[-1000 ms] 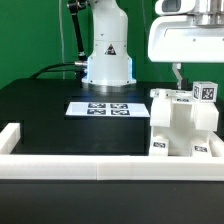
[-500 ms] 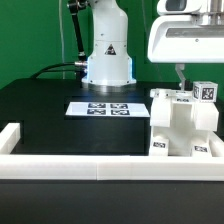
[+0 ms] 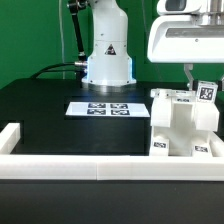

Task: Assemble chair

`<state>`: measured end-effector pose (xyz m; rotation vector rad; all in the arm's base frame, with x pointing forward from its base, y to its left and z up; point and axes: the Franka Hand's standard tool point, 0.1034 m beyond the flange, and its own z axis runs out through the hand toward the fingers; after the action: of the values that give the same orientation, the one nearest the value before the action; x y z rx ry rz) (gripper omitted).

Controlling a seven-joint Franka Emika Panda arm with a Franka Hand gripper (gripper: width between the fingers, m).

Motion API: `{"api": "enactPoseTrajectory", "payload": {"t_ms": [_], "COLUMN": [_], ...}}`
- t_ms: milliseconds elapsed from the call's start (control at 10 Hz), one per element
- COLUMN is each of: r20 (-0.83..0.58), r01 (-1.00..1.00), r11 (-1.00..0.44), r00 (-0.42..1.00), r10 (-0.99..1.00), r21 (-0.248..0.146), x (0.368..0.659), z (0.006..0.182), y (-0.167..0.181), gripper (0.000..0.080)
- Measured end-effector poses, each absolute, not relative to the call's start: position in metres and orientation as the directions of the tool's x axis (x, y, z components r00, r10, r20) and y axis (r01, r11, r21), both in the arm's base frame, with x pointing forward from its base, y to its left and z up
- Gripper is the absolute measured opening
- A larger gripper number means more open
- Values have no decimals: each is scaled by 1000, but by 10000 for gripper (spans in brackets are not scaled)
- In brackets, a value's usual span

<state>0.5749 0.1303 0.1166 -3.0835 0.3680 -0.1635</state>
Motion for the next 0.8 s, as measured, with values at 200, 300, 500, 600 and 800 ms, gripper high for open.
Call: {"api": "enactPoseTrajectory", "payload": {"t_ms": [200, 300, 500, 600, 800], "r20": [97, 91, 99, 96, 72], "r01": [-291, -392, -543, -581, -721], "r11": [-955, -918, -834, -808, -681], "r00": [951, 914, 829, 802, 678], "r10": [-295, -396, -551, -589, -732], "r21": [-52, -66, -95, -102, -129], "x": [575, 575, 576, 576, 576], "z": [117, 116, 116, 116, 116], "y": [131, 131, 132, 132, 132], "gripper": [287, 287, 287, 288, 288]}}
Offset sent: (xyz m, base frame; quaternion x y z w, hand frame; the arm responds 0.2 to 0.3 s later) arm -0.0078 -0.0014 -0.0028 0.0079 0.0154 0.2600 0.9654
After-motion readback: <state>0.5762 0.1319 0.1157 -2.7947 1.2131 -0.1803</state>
